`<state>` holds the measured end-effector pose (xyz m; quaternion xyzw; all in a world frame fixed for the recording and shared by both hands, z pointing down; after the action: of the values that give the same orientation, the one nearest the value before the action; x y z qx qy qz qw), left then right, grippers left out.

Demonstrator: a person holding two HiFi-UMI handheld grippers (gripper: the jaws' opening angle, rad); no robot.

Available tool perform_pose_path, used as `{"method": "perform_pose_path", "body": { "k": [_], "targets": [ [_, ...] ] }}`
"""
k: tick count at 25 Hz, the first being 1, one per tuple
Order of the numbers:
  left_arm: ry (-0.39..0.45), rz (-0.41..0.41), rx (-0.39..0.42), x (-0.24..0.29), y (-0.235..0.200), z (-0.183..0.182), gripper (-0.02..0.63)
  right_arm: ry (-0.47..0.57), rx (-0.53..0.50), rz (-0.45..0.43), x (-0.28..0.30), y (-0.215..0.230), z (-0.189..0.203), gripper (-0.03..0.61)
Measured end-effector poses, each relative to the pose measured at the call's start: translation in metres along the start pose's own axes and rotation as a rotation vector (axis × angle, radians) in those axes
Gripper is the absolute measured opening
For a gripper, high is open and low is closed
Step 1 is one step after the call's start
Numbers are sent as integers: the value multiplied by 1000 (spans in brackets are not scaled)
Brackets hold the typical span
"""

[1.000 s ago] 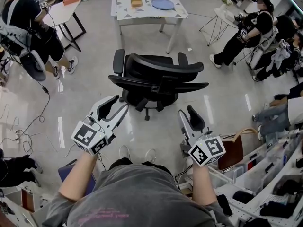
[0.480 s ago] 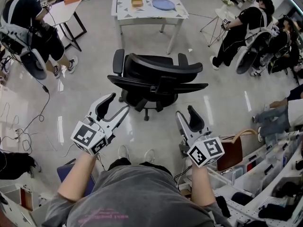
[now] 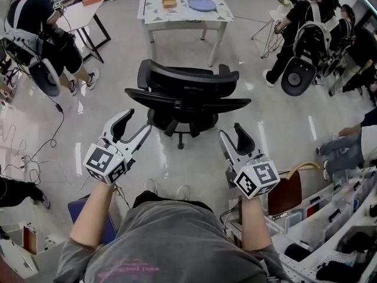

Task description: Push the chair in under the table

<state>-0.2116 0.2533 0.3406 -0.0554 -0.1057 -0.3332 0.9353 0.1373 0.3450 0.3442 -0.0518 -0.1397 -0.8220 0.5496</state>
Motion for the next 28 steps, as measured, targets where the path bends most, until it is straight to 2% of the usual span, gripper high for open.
{"method": "perform_pose_path", "body": {
  "k": [7,18,21,24,28],
  "targets": [
    [-50,-34,34,17,0,4,259,-25,-31,1,1,38,4,207],
    [-148,-35,81,64,-45,27,259,-139,-211,19,47,79,12,207],
    [-199,-16,142,79,-61,34,259,-197,-319,14,63,84,14,207],
    [-251,16,246,96,-73,35,259,-273,-447,18,84,90,17,207],
    [-321,64,372,114,-86,41,259,-376,-566,16,108,96,24,207]
  ]
}}
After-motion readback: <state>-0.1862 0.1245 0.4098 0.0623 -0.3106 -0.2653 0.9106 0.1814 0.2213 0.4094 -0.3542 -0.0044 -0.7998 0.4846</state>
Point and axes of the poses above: the fingertips, and each gripper's own axes: x forward along the fingers, y to its right, z out of its underside, the point moved 10 cm from there along -x, backward along the fingers, and after that the axes turned 6 degrees about -y, right-handed, at the moved point
